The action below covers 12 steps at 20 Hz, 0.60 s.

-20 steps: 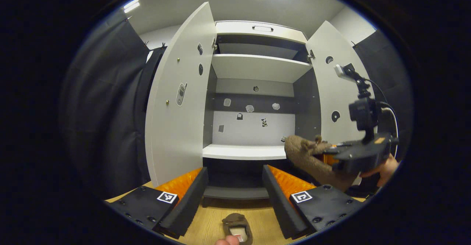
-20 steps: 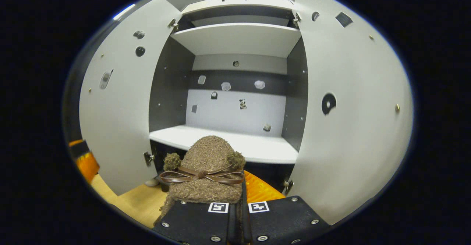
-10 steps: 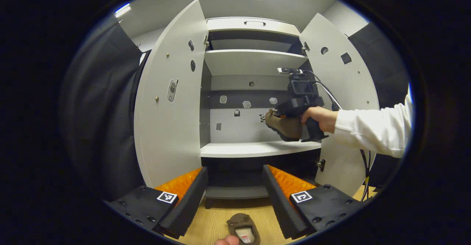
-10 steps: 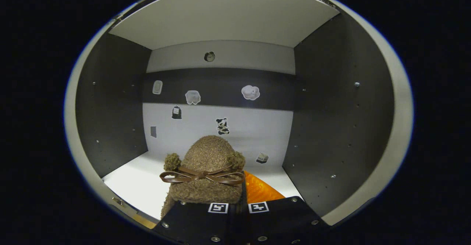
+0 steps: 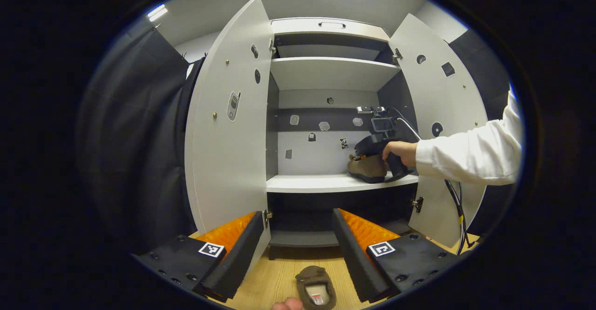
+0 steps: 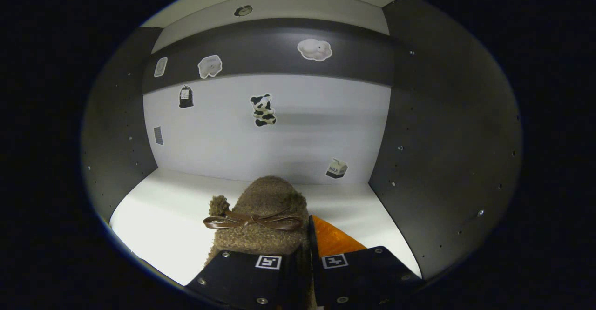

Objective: Grab one shoe with the right hand and put it into the shoe cabinet, grab the other shoe with the left hand and put it into the shoe cabinet; then close the right door with the right hand and the left door with the left hand.

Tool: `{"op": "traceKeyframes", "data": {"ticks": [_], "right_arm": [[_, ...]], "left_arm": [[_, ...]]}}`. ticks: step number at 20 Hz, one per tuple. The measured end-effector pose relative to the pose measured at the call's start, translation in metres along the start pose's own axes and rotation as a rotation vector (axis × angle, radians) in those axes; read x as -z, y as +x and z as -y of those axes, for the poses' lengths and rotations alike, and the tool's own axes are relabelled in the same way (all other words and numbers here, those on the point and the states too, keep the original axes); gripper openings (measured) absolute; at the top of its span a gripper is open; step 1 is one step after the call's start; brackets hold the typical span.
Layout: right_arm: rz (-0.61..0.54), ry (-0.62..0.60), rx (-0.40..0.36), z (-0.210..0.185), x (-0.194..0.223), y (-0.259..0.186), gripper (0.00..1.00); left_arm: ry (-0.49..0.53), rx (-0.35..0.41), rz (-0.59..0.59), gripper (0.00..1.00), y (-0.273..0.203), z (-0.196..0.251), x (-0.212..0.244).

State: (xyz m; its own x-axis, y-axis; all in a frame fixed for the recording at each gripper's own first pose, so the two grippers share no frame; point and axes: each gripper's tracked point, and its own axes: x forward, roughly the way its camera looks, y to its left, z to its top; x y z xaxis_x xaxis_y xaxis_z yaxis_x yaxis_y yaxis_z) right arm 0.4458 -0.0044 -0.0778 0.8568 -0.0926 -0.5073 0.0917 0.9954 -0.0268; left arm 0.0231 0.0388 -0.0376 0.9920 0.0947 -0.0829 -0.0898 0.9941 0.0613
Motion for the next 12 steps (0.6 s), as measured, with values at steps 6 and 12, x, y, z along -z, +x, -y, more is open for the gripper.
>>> {"op": "traceKeyframes", "data": {"ticks": [6,12], "right_arm": [[-0.03,-0.015,-0.079,-0.003,0.003,-0.026,0.48],[-0.043,0.037,-0.137,0.008,0.0,-0.062,0.88]], "left_arm": [[-0.014,-0.017,-0.014,0.97,0.001,-0.006,0.008],[-0.026,-0.022,0.007,0.96,-0.001,-0.012,0.004]]}}
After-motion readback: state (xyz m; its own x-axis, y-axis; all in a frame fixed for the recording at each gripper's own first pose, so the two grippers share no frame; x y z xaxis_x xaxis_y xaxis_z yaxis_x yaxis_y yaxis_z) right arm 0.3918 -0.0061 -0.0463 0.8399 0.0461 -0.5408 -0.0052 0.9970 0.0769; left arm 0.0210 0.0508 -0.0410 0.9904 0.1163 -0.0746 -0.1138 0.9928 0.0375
